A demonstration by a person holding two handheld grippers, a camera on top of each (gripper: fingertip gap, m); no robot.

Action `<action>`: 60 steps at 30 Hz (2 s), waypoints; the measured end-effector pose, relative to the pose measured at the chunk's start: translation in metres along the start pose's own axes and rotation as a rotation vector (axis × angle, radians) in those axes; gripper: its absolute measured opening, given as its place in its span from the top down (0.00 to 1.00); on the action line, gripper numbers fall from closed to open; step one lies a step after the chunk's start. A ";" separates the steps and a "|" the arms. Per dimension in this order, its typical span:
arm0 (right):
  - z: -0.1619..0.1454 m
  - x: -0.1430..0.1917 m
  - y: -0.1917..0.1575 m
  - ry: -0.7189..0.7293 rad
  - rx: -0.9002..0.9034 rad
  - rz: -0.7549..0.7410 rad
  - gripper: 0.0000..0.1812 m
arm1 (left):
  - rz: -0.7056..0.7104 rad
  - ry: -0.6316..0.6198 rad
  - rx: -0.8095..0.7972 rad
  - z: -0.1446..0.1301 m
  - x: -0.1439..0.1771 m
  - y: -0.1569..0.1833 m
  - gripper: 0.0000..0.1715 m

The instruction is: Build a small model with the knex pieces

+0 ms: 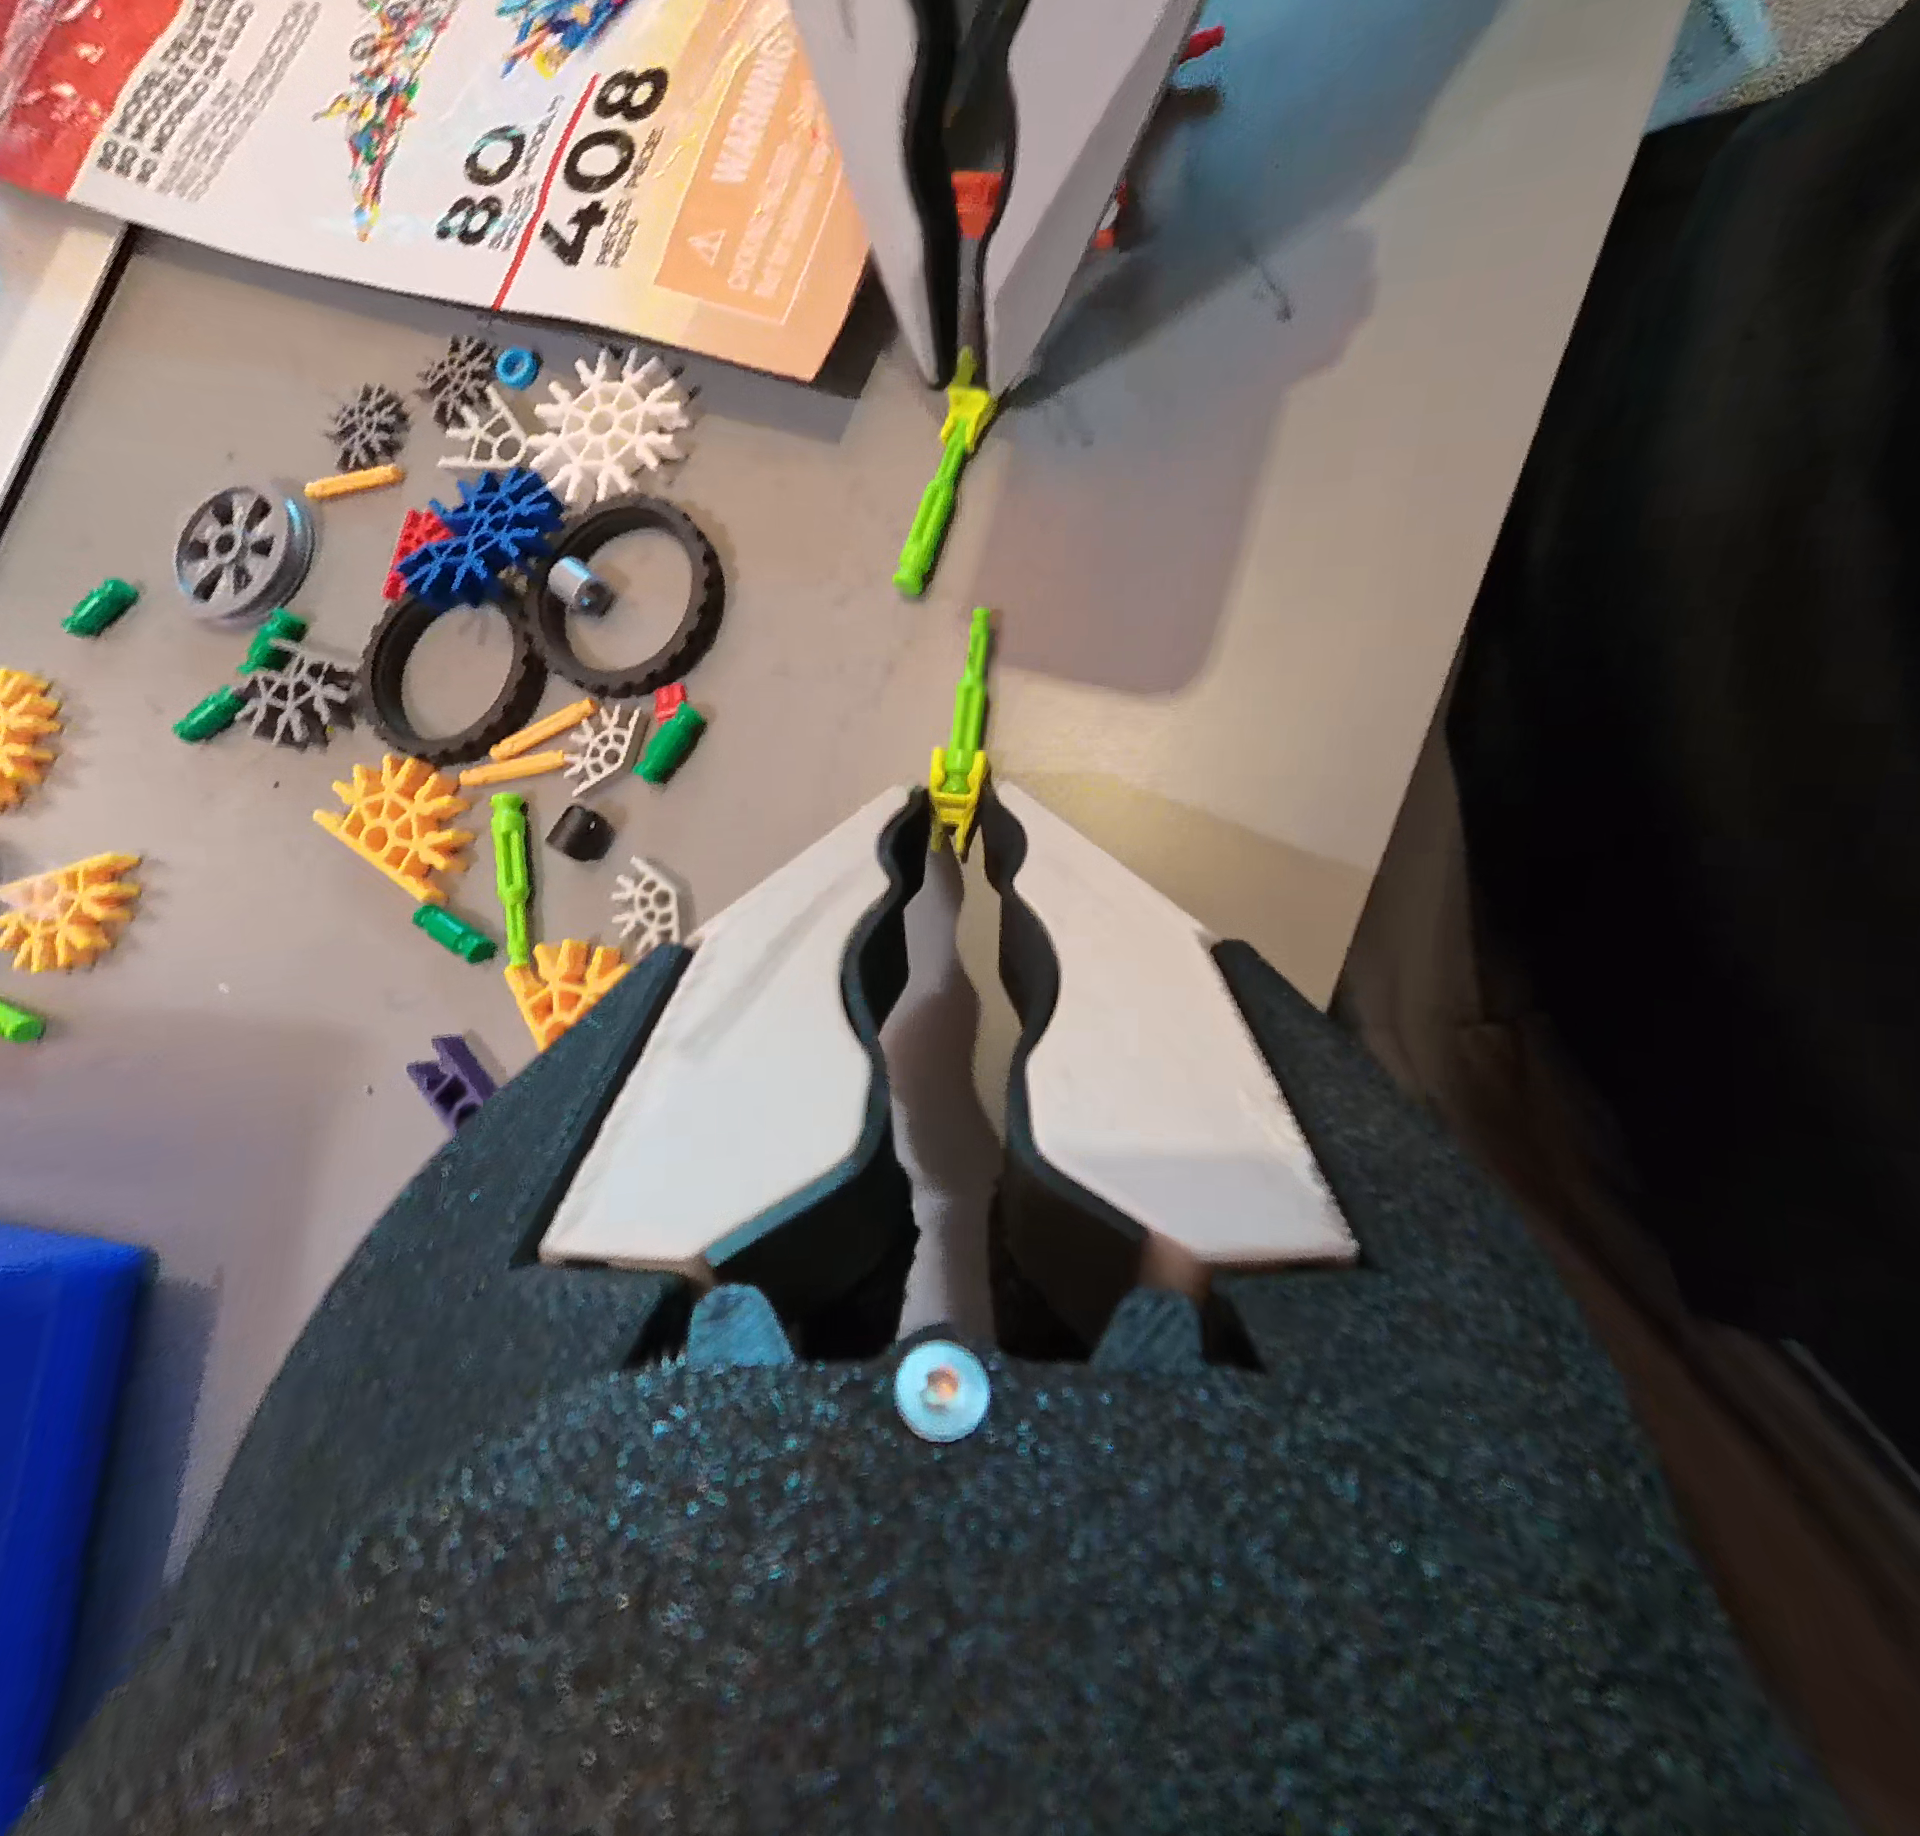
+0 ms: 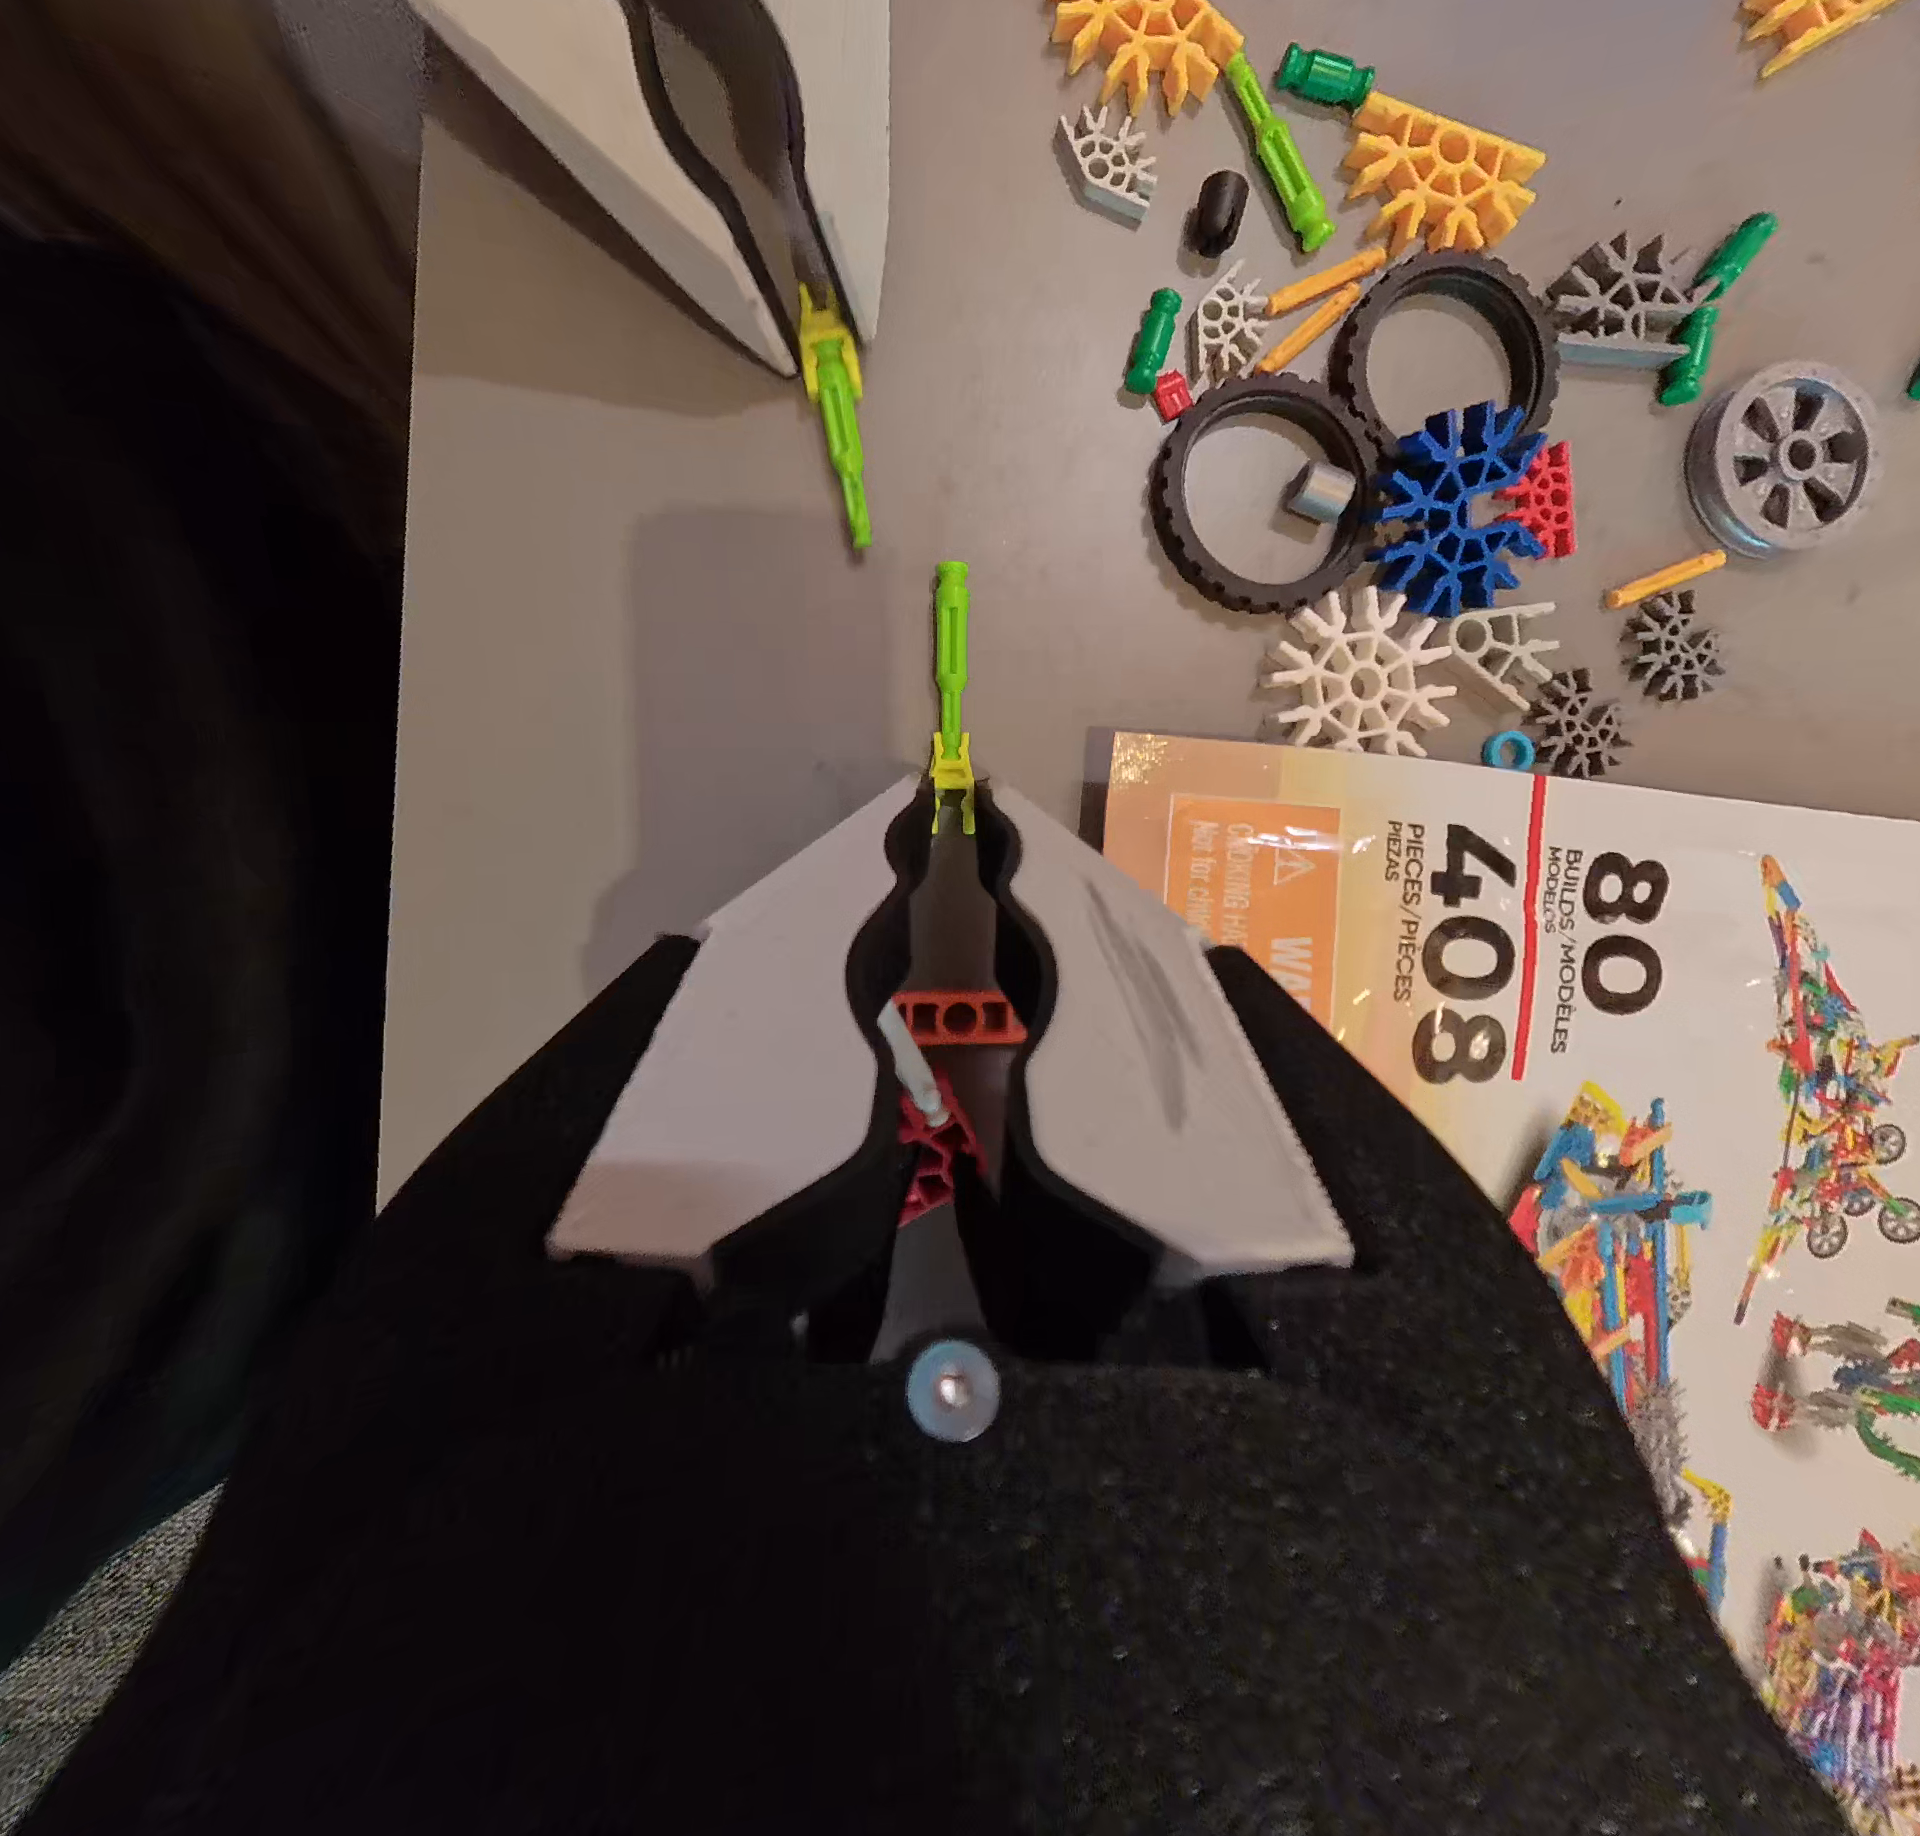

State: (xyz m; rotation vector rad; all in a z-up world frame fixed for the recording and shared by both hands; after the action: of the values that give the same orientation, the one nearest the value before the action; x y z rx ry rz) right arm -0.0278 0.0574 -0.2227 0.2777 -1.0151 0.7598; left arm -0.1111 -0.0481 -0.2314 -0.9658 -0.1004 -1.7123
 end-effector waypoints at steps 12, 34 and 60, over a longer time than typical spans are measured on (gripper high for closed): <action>-0.007 0.005 -0.003 0.041 0.005 -0.007 0.96 | 0.076 -0.031 0.102 -0.004 -0.003 -0.009 0.95; -0.016 0.009 -0.006 0.075 0.001 0.023 0.93 | 0.033 -0.041 0.142 -0.004 0.006 -0.005 0.90; -0.007 -0.003 -0.011 0.039 0.043 0.017 0.95 | 0.056 -0.045 0.153 -0.005 0.001 -0.006 0.93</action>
State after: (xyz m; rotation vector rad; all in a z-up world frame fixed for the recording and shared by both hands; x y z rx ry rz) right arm -0.0163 0.0516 -0.2275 0.2905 -0.9660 0.8006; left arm -0.1193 -0.0490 -0.2322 -0.8854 -0.2284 -1.6071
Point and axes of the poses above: each gripper's, where its closed fingertips meet, x back along the fingers, z out of its top, y = z × x across the jaws, the point moved 5 cm from there along x, back along the fingers, and after that the axes turned 15 degrees about z, right-handed, at the moved point
